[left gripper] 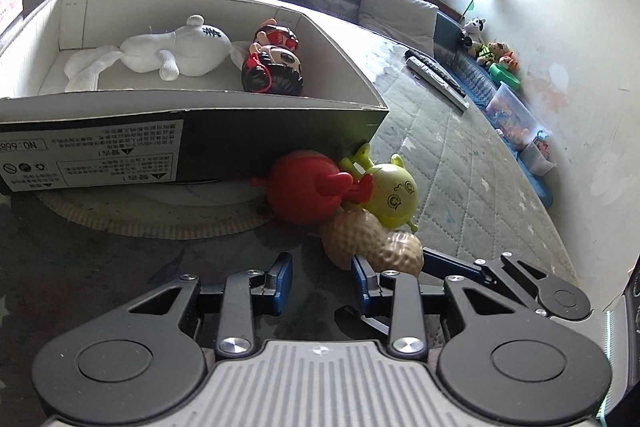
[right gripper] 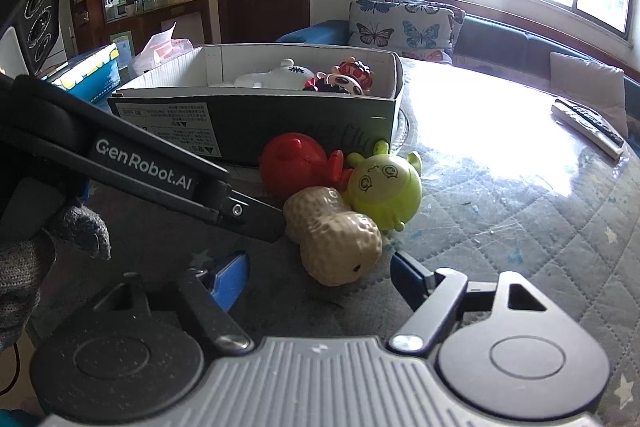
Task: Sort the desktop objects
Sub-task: 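Move the right gripper to the tan peanut toy and close on it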
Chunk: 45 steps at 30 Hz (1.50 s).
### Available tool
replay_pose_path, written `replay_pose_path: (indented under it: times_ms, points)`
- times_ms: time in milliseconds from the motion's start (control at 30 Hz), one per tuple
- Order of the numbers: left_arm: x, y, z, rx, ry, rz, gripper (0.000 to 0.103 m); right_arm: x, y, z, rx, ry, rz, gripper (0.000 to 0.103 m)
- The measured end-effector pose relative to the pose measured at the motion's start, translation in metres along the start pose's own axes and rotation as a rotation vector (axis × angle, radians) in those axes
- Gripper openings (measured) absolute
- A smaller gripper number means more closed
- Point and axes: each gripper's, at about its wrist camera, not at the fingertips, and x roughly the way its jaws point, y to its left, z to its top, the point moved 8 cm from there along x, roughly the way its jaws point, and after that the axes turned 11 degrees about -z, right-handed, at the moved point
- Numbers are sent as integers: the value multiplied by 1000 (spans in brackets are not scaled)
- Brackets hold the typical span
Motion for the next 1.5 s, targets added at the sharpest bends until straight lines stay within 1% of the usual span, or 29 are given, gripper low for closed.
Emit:
replay_pose_path:
  times_ms: [100, 233, 500, 600, 767, 900, 967, 1100, 1200, 1267, 1433, 1500]
  points:
    - [2, 2, 1, -18, 2, -14, 35, 0, 1, 1, 4, 2, 12, 73]
    - [3, 3, 3, -39, 4, -33, 35, -2, 2, 2, 2, -3, 18, 71]
    - [0, 5, 8, -71, -10, -45, 35, -10, 7, 2, -8, -5, 46, 71]
    - [-3, 7, 9, -101, -13, -72, 35, -15, 11, 1, -17, -10, 70, 71]
    - [-6, 4, 12, -133, -15, -108, 35, -18, 13, 4, -33, -25, 72, 71]
    - [-2, 1, 13, -165, -7, -136, 35, -14, 10, 7, -22, -24, 61, 71]
    - [1, 1, 12, -184, 3, -133, 35, -12, 9, 7, -20, -17, 58, 70]
    - [3, 4, 12, -212, 4, -128, 36, -14, 14, 4, -32, -10, 85, 70]
    - [2, 9, 12, -241, 7, -135, 36, -17, 18, 2, -31, -8, 121, 70]
    - [2, 11, 13, -256, 7, -127, 36, -19, 19, 3, -17, -7, 149, 70]
    - [6, 14, 15, -272, 14, -119, 36, -11, 10, 6, 16, 0, 111, 70]
    - [8, 13, 15, -273, 18, -120, 36, -6, 5, 7, 33, 8, 98, 68]
